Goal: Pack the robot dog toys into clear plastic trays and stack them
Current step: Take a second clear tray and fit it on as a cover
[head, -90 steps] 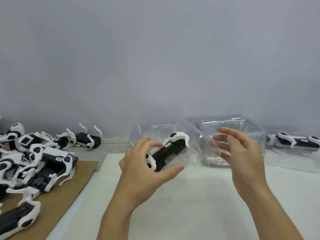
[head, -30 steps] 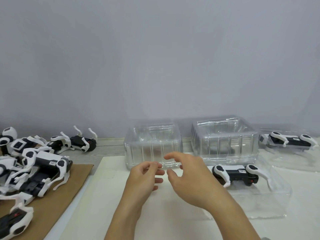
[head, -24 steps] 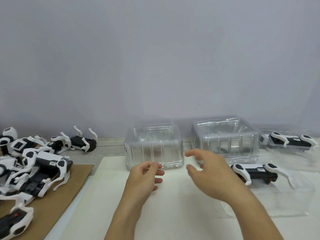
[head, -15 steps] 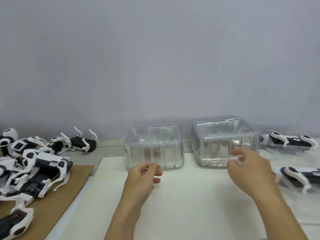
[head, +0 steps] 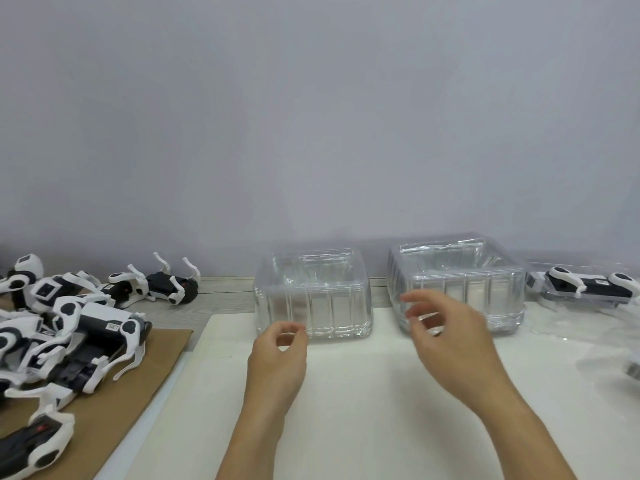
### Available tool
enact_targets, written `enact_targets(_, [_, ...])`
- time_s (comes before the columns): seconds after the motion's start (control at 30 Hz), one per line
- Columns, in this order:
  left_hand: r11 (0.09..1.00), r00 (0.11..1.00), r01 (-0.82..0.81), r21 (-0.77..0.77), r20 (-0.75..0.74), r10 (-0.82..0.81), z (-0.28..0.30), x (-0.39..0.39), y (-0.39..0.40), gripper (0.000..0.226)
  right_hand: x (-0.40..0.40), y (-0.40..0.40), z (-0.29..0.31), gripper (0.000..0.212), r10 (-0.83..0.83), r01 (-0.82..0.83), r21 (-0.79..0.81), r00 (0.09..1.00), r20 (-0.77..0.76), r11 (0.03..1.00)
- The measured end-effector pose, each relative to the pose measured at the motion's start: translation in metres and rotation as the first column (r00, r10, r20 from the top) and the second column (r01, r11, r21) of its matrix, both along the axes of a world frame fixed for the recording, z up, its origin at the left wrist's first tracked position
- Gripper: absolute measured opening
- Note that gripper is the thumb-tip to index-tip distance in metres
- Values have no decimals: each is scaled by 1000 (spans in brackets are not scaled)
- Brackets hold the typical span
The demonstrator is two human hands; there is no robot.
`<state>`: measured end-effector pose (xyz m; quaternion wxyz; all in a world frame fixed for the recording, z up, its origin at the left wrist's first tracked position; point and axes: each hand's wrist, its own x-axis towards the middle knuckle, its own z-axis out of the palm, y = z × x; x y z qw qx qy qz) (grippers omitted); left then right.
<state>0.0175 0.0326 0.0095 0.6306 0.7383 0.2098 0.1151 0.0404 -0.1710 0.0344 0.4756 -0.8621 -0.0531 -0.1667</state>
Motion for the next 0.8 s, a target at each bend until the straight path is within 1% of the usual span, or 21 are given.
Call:
enact_targets(0.07, [999, 999, -37, -13, 4, 37, -1, 1, 1, 12, -2, 12, -5, 37, 141, -142, -23, 989, -43, 990])
enact_targets(0.1, [998, 998, -57, -13, 6, 57, -2, 1, 1, 19, -2, 17, -8, 38, 176, -178, -32, 983, -55, 984])
enact_targets(0.2, [995, 995, -96, -7, 15, 96, -4, 1, 2, 52, -2, 29, -11, 38, 208, -210, -47, 977, -45, 977])
enact_targets(0.23, [995, 995, -95, -17, 23, 96, -3, 1, 2, 59, -2, 33, -11, 38, 203, -204, -68, 979, -32, 977])
enact_targets(0.3, [995, 995, -86, -42, 39, 88, -2, 1, 1, 63, -1, 42, -7, 37, 199, -197, -115, 980, 8, 974])
enact_targets(0.4, [993, 994, -85, -82, 63, 90, -3, 1, 1, 60, 7, 62, 11, 41, 237, -215, -190, 967, 96, 958])
enact_targets(0.47, [988, 992, -92, -124, 79, 102, -3, 0, 1, 58, 17, 78, 24, 45, 265, -225, -291, 958, 106, 930])
enact_targets(0.5, [985, 990, -101, -140, 88, 114, -4, 0, 1, 57, 24, 86, 29, 47, 272, -222, -369, 958, 89, 903])
enact_targets(0.57, [979, 985, -123, -165, 99, 141, -6, 3, 2, 55, 38, 101, 33, 51, 262, -218, -533, 965, 8, 817])
enact_targets(0.63, [972, 982, -143, -184, 96, 163, -9, 6, 3, 52, 50, 112, 31, 49, 235, -234, -625, 968, -82, 745])
enact_targets(0.7, [966, 980, -161, -203, 86, 181, -11, 8, 3, 47, 56, 119, 26, 39, 205, -210, -661, 975, -85, 721])
enact_targets(0.73, [961, 978, -171, -216, 80, 192, -12, 8, 4, 43, 58, 120, 24, 34, 191, -180, -663, 980, -57, 727])
enact_targets(0.8, [951, 973, -199, -236, 65, 219, -13, 9, 5, 33, 57, 120, 20, 32, 180, -148, -624, 984, -13, 768])
